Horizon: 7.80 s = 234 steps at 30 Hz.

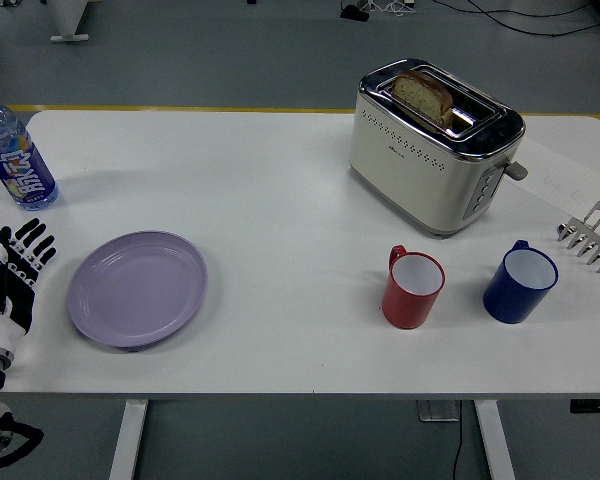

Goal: Push plate across desktop

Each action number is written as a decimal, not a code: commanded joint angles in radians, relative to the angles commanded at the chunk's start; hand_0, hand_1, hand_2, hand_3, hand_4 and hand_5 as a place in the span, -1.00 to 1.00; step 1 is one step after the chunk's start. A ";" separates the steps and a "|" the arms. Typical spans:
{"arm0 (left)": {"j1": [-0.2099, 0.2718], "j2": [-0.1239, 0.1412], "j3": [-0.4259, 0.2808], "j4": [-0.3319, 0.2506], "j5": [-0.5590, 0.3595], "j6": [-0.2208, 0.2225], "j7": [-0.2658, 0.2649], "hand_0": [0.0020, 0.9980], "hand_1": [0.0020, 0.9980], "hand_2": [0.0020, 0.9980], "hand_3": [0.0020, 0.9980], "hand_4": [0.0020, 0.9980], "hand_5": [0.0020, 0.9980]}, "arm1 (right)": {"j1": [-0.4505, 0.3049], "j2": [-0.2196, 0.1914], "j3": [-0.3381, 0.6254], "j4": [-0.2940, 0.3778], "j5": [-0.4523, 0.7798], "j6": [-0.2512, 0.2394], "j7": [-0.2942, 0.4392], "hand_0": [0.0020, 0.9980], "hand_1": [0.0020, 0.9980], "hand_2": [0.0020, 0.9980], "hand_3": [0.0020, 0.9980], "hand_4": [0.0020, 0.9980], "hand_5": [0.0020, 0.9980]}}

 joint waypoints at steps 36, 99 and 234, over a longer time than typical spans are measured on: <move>-0.040 -0.113 0.121 0.004 -0.048 -0.012 -0.018 0.61 0.65 0.65 0.48 0.04 1.00 | 0.008 -0.001 0.012 0.001 -0.041 0.007 -0.006 0.13 0.10 0.34 0.19 -0.38 -0.11; -0.104 -0.144 0.549 -0.085 -0.167 0.003 -0.033 0.57 0.62 0.62 0.45 0.02 1.00 | 0.002 -0.009 0.020 0.002 -0.077 0.009 -0.012 0.13 0.10 0.33 0.19 -0.38 -0.10; 0.004 0.191 -0.194 -0.094 -0.187 -0.168 0.344 0.33 0.47 0.47 0.43 0.14 1.00 | -0.017 -0.019 -0.037 0.006 0.028 0.009 0.016 0.12 0.10 0.33 0.19 -0.38 -0.10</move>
